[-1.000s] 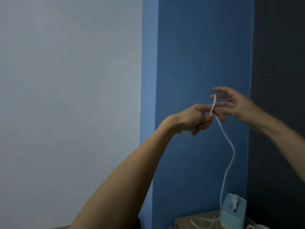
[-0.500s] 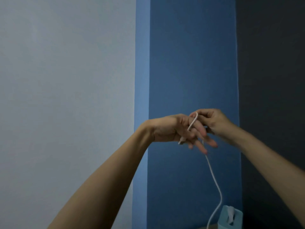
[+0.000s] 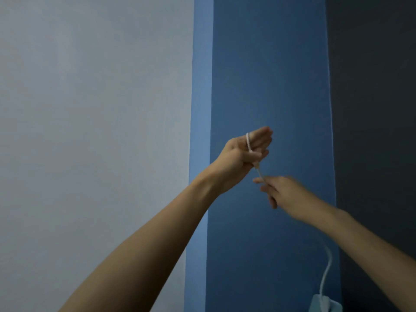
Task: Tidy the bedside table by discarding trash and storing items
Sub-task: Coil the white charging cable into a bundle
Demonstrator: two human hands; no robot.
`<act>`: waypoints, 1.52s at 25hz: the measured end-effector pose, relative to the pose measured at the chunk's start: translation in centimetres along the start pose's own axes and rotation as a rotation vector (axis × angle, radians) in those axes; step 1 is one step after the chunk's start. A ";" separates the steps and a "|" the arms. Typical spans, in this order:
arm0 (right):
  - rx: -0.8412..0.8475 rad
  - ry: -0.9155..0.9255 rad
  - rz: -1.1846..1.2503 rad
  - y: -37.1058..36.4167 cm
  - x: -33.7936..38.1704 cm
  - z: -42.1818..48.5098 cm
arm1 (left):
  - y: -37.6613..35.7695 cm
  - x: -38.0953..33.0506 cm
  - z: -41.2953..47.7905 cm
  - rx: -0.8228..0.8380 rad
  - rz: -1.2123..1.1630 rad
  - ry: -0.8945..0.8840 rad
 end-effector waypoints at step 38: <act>-0.247 0.367 0.363 9.5 5.0 -1.0 | -3.0 1.5 -5.4 0.490 -0.010 0.310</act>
Point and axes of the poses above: each hand's wrist, its own z-axis towards the middle knuckle, its own y-axis out of the back of the hand, x = y × z, the point moved 8 cm from there along z, towards the middle knuckle, and after that the axes turned 13 degrees about -z, right-handed, at the moved point
